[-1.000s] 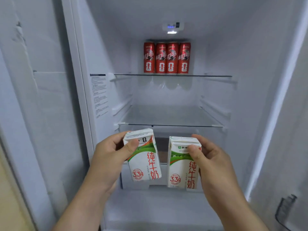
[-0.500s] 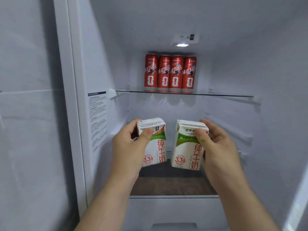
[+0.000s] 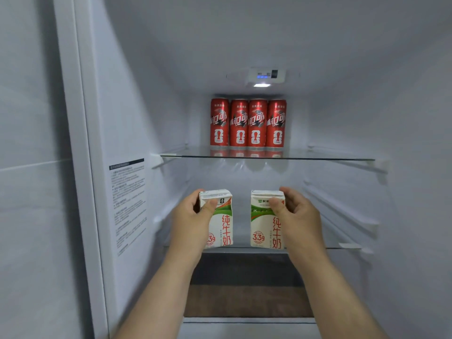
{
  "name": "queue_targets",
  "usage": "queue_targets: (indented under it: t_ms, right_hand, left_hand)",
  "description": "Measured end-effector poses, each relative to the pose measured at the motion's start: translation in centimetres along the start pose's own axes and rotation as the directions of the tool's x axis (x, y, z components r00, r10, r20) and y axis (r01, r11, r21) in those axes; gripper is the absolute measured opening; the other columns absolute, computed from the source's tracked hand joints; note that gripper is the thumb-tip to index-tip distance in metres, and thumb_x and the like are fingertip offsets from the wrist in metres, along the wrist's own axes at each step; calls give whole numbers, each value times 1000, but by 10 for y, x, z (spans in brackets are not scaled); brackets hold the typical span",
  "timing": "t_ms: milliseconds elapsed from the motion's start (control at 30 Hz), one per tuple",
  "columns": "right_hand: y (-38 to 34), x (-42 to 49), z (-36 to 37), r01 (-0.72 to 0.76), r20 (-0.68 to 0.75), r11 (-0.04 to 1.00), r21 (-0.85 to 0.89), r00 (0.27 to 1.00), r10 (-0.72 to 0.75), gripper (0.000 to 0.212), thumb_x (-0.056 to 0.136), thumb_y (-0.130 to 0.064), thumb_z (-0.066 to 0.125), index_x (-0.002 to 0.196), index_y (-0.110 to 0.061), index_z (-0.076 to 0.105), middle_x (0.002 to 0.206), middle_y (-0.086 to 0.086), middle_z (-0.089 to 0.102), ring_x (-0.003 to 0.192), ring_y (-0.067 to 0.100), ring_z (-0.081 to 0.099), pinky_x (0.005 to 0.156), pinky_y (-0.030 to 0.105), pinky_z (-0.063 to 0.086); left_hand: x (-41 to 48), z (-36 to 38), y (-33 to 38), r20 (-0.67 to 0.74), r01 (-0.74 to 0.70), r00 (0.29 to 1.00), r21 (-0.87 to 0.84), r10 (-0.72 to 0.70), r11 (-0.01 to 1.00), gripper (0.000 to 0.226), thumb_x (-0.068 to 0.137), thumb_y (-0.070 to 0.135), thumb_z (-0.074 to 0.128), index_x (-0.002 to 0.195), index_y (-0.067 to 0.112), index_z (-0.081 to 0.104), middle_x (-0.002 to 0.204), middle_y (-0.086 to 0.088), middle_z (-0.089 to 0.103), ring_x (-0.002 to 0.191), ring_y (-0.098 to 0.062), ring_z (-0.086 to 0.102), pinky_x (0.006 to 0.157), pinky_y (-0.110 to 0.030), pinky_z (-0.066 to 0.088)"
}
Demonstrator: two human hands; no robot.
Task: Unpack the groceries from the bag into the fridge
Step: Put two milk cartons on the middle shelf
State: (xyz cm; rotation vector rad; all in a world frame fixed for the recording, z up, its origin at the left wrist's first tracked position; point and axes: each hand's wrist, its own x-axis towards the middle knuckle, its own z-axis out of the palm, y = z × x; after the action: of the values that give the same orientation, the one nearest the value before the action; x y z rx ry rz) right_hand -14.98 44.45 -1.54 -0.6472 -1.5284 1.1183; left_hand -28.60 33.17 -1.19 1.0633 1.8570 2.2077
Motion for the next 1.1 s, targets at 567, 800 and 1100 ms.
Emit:
queue_targets:
  t_ms: [567, 800, 1100]
  right_hand:
    - [21, 24, -11, 212, 406, 889, -406, 913, -32, 75, 83, -15, 77, 124, -57, 30, 121, -19, 46, 105, 8, 55, 75, 27, 59]
    - [26, 42, 6, 238, 393, 879, -413, 917, -63, 72, 83, -14, 77, 124, -52, 33, 119, -16, 47, 101, 9, 57, 77, 30, 59]
    - [32, 88, 27, 237, 403, 884, -403, 913, -61, 64, 86, -9, 73, 130, -40, 38, 118, -13, 50, 104, 10, 56, 80, 36, 59]
  left_hand:
    - [21, -5, -33, 133, -266, 964, 535, 231, 802, 62, 81, 25, 78, 132, 41, 46, 143, 15, 36, 120, -11, 50, 91, -36, 57]
    - [33, 7, -34, 125, -253, 967, 597, 224, 761, 69, 75, 29, 83, 130, 39, 42, 140, 13, 31, 119, -15, 51, 89, -32, 57]
    - [82, 25, -49, 125, -193, 981, 558, 148, 807, 70, 75, 17, 81, 132, 33, 42, 136, 7, 32, 116, -19, 53, 89, -36, 58]
